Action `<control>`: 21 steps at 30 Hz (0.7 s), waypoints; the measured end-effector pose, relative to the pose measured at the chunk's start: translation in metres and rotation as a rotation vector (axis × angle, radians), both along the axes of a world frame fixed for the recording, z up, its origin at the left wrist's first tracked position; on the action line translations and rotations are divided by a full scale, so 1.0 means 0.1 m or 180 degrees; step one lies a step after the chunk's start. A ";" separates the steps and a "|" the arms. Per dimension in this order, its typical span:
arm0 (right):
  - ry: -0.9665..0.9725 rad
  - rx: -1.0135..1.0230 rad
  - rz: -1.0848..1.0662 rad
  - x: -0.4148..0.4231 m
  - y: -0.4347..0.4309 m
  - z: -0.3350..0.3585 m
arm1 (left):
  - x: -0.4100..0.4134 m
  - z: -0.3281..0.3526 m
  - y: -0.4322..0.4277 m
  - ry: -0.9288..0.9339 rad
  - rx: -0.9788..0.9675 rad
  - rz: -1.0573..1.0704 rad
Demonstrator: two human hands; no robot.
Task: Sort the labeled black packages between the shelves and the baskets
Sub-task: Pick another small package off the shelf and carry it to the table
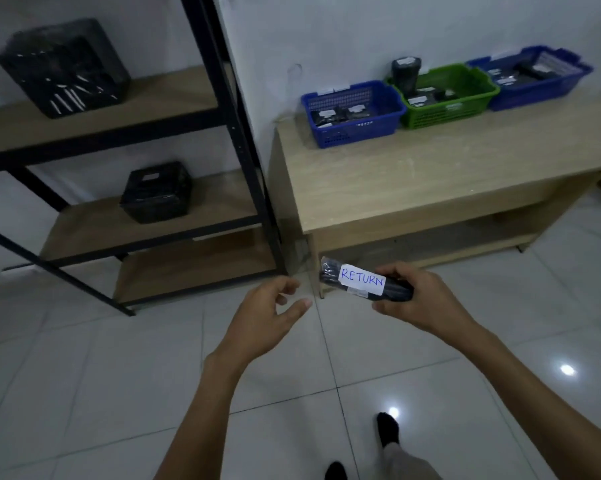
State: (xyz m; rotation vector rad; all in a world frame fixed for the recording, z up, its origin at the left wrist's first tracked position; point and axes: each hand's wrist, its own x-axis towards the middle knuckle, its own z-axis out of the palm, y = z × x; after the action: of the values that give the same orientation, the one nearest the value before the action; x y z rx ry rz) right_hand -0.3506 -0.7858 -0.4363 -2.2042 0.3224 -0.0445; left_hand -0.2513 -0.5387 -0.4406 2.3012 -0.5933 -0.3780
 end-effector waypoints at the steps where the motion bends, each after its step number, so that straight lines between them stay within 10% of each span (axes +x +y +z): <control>1: -0.0006 -0.0008 -0.0069 -0.09 -0.10 0.00 | -0.05 0.01 -0.09 -0.0021 0.0013 -0.0057; 21: 0.0050 -0.0495 -0.0312 -0.92 -3.59 0.14 | -0.56 0.15 -3.68 0.0067 -0.0151 -0.0261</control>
State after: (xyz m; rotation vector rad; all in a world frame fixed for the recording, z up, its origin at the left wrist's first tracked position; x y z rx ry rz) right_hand -0.4424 -1.1444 -0.4223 -2.3422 0.4488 -0.1091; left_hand -0.3072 -0.9070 -0.4258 2.2299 -0.6804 -0.4222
